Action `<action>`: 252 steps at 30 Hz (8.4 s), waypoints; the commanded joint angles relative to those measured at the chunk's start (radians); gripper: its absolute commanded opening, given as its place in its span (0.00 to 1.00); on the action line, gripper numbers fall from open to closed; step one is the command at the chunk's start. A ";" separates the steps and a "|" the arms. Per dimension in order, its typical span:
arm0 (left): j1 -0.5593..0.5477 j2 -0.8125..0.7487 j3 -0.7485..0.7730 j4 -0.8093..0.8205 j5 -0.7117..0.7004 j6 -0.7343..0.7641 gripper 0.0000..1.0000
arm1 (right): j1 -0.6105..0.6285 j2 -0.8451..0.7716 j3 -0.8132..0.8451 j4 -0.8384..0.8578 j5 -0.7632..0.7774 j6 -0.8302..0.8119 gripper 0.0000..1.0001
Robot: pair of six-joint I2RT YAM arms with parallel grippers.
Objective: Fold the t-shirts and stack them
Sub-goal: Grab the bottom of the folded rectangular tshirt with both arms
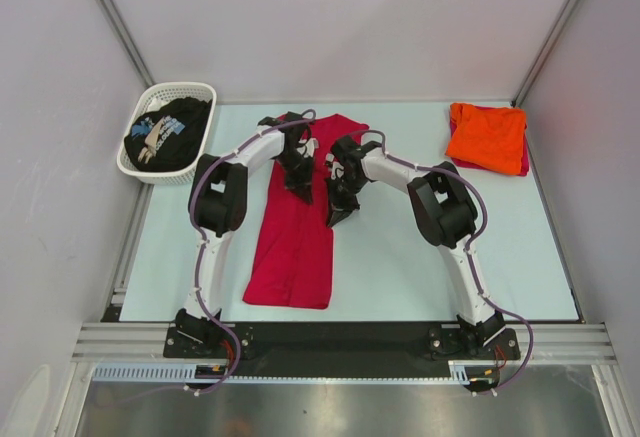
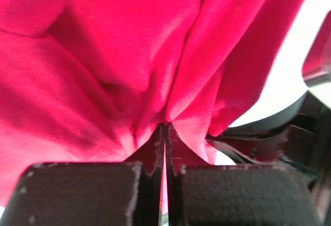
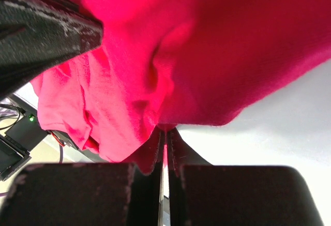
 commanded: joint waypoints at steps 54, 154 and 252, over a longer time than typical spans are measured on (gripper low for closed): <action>0.117 -1.110 -1.121 0.019 -0.025 -0.060 0.96 | 0.098 -0.623 -0.711 0.122 -0.101 0.144 0.62; 0.166 0.103 0.276 0.358 0.244 -0.271 1.00 | -0.241 0.027 0.584 -0.091 0.546 -0.217 0.98; 0.250 0.218 0.370 0.364 0.252 -0.265 0.04 | -0.282 0.043 0.492 -0.050 0.317 -0.197 0.94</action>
